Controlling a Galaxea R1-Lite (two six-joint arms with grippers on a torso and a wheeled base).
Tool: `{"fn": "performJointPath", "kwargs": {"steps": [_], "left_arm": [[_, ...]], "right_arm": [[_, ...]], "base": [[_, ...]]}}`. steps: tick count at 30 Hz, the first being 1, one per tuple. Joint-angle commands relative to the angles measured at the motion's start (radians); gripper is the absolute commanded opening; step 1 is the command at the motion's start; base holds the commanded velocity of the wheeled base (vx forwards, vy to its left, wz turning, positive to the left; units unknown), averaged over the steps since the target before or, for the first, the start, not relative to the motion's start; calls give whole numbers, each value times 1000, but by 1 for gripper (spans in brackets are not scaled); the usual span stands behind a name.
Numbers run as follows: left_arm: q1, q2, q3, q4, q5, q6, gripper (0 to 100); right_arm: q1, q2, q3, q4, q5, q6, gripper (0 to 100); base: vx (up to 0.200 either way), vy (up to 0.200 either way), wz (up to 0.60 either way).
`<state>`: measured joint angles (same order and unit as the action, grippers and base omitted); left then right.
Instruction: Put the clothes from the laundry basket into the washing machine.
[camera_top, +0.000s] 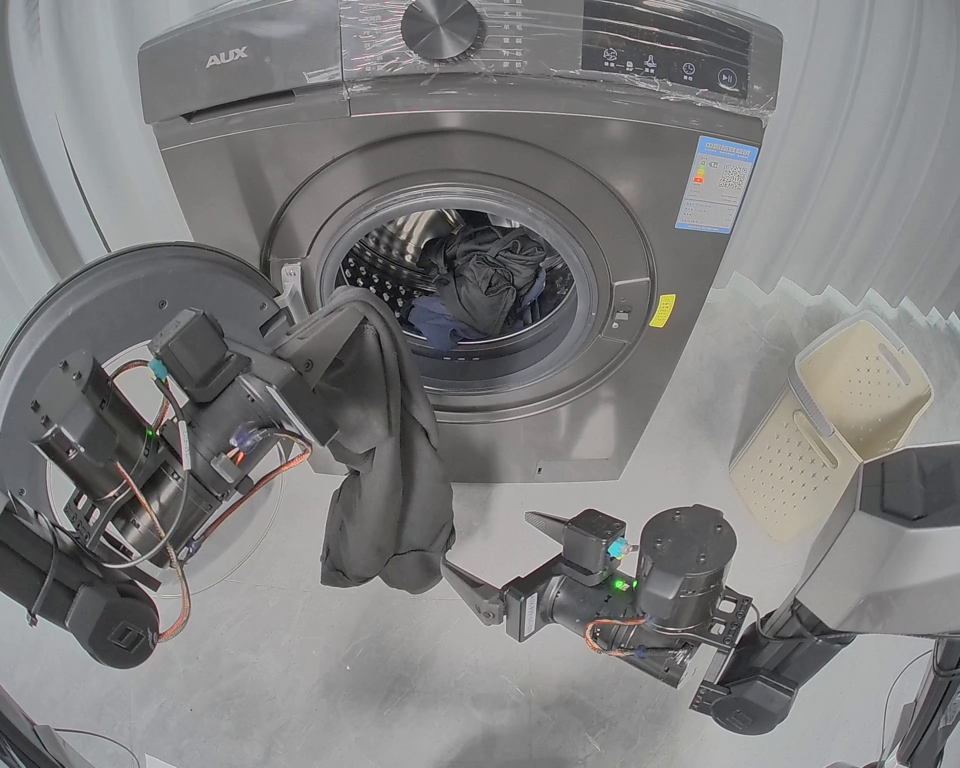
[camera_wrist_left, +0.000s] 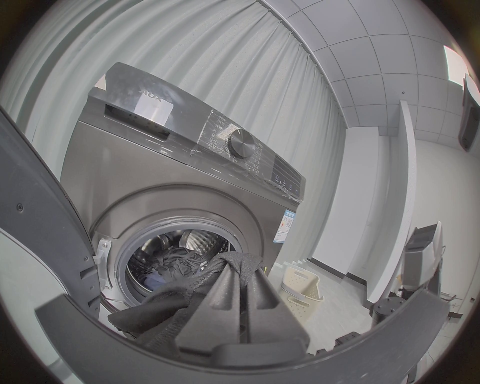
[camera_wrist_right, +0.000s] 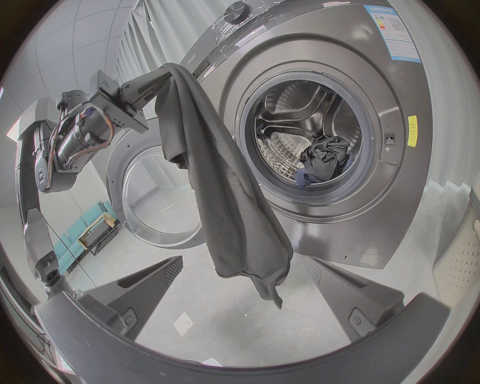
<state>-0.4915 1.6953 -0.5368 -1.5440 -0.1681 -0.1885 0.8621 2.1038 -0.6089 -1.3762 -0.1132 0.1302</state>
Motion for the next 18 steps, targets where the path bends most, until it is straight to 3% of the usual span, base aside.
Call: {"fn": "performJointPath", "kwargs": {"steps": [1, 8, 18], "left_arm": [[4, 26, -29, -1, 18, 0, 0], [7, 35, -52, -1, 35, 0, 0], [5, 29, -57, -1, 33, 0, 0]], "right_arm": [[18, 35, -26, -7, 0, 2, 100], [40, 110, -112, -37, 7, 0, 100], [-15, 295, -359, -20, 9, -27, 100]], "base": [[0, 0, 0], [0, 0, 0], [0, 0, 0]]}}
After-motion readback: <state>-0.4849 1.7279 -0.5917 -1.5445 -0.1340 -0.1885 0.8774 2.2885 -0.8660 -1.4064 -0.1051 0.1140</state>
